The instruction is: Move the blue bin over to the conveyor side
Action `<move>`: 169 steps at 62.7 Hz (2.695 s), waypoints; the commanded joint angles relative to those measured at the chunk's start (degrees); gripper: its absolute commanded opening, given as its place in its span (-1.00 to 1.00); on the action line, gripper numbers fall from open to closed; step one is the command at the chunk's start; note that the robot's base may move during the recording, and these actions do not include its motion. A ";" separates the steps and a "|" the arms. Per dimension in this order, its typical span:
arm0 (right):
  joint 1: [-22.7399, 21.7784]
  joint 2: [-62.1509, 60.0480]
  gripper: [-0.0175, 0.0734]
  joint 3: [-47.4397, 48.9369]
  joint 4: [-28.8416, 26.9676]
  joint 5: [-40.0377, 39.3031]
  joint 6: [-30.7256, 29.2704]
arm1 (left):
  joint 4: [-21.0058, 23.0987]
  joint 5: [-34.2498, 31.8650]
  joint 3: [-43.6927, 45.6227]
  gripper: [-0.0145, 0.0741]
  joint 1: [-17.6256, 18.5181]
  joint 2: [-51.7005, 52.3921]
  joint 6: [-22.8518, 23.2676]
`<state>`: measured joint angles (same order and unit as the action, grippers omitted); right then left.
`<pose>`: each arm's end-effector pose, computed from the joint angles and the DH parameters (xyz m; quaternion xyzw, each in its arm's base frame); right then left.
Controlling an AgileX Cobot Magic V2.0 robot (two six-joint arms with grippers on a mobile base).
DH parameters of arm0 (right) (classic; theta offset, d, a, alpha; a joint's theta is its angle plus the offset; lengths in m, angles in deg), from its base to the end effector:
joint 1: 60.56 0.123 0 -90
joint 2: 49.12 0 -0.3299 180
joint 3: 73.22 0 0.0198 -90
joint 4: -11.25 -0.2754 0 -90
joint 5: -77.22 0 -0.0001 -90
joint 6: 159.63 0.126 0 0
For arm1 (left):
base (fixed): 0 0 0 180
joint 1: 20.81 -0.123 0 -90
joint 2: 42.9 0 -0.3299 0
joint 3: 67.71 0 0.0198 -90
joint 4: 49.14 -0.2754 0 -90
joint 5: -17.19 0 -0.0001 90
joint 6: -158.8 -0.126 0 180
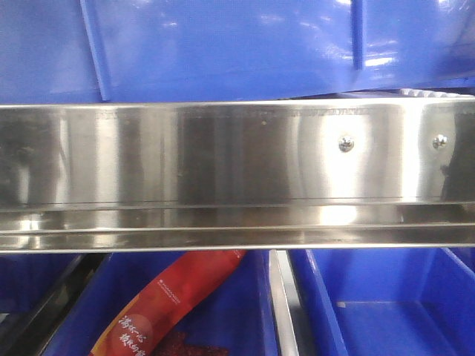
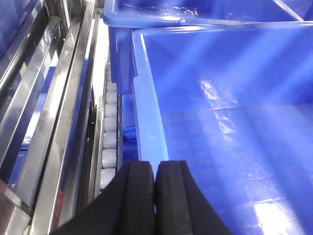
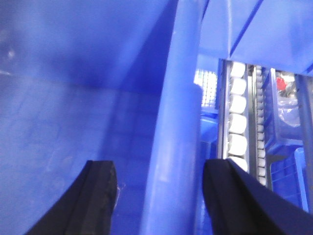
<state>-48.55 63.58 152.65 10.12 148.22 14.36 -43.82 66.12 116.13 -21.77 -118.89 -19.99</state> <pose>0.4467 0.0974 0.4605 -0.1465 0.9214 0.0287 0.3587 0.2841 -0.0041 0.4816 -0.0258 0.8694 -0.0465 0.4912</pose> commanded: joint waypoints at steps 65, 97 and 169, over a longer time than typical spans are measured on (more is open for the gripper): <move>0.01 -0.66 -0.43 -1.63 0.38 -1.03 -0.98 | 0.62 -0.24 0.60 -0.71 -0.04 0.00 0.31; 0.01 -0.66 -0.79 -1.63 0.59 -1.03 -2.35 | 4.29 -2.89 -0.27 -0.71 -0.04 -2.57 0.31; 0.01 -0.66 -0.79 -1.63 0.59 -1.03 -2.35 | -6.99 0.00 12.85 0.15 5.06 -21.51 14.03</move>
<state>-48.55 63.52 151.15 10.34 147.84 12.80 -49.14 66.73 128.52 -17.19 -139.82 -8.17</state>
